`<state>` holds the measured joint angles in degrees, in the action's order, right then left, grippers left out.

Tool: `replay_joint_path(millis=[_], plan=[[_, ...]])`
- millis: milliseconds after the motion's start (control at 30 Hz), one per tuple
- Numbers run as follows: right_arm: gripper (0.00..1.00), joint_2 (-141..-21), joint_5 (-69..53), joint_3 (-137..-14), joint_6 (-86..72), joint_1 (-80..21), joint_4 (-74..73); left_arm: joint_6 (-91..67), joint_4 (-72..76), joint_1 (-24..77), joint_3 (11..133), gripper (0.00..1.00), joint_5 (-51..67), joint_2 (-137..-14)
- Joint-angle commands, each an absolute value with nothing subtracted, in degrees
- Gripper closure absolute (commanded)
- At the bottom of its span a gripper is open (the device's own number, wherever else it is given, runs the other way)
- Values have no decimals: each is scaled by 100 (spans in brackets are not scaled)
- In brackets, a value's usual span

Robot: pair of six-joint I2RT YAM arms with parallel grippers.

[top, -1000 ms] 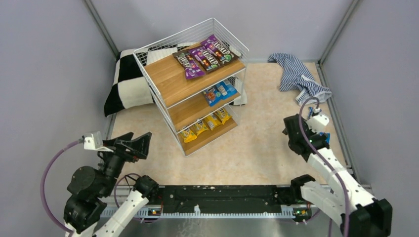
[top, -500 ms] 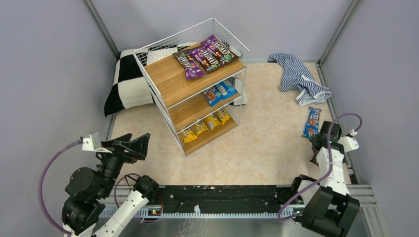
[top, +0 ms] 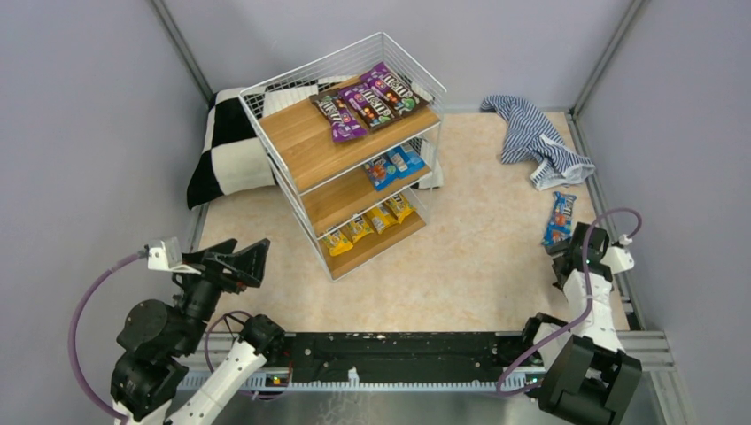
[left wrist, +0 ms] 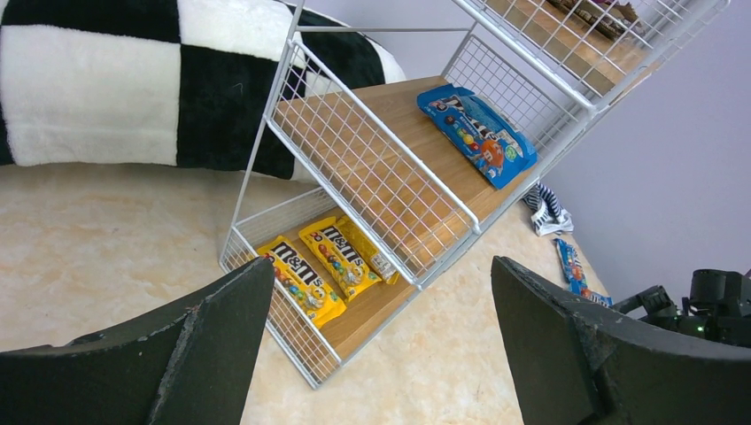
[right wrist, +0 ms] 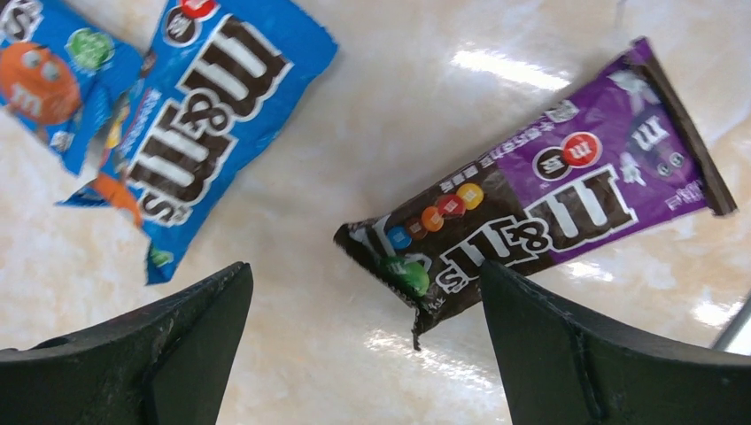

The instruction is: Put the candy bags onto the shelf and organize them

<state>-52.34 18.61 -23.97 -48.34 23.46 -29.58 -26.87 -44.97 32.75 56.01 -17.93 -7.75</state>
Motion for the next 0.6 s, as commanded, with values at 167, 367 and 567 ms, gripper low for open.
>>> replay_joint_path(millis=[167, 367, 567], plan=[[1, -4641, 213, -1979, -5009, 1935, -2812, -2708, -4091, 3326, 5393, 2, -1694, -842], [1, -4423, 349, -1948, -5908, -145, -2853, -2772, -3985, 3322, 5280, 2, -1605, -851], [1, -5682, 322, -2875, -5391, -2504, -2047, -2868, -3886, 3324, 5215, 2, -1516, -864]])
